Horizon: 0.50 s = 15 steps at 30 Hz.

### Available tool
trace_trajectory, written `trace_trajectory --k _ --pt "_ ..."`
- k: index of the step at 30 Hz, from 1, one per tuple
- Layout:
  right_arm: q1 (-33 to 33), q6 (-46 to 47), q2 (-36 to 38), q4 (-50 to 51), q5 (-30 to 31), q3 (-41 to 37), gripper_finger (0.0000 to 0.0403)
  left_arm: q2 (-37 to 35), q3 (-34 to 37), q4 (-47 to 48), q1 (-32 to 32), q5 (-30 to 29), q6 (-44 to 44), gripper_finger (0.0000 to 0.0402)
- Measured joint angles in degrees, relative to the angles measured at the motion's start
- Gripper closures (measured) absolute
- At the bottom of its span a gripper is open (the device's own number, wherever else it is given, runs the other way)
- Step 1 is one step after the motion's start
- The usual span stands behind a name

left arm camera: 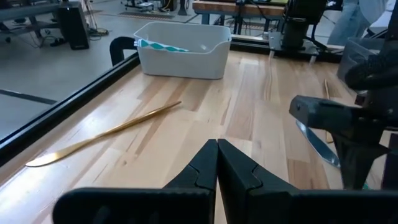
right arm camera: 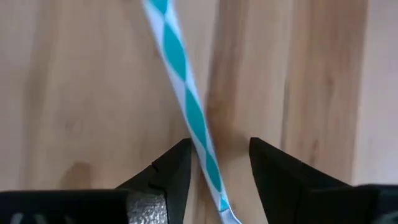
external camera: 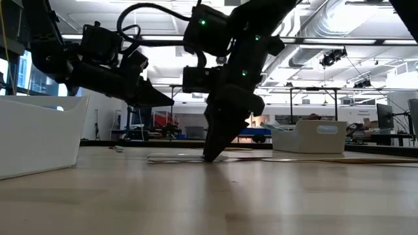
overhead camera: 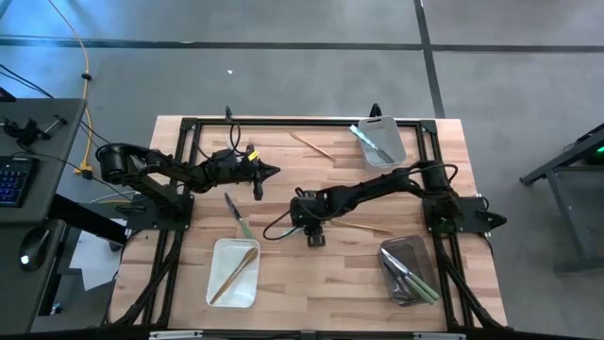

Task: Sort silverware by color (type)
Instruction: Put the blue patterned table knife into the gray bin

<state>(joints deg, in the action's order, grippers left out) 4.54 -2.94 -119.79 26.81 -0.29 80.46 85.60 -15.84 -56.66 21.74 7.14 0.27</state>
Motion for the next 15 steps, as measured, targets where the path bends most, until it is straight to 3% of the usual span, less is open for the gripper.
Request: trace_trajectory --k 6,15 --pt "-1.0 0.1 -0.1 0.9 0.4 0.0 0.0266 0.0 -0.3 -0.1 0.3 -0.7 1.4 0.0401" --pt "-4.8 1.1 -0.1 1.0 -3.2 -0.5 0.0357 0.0 -0.4 1.8 1.9 -0.9 1.9 0.0401"
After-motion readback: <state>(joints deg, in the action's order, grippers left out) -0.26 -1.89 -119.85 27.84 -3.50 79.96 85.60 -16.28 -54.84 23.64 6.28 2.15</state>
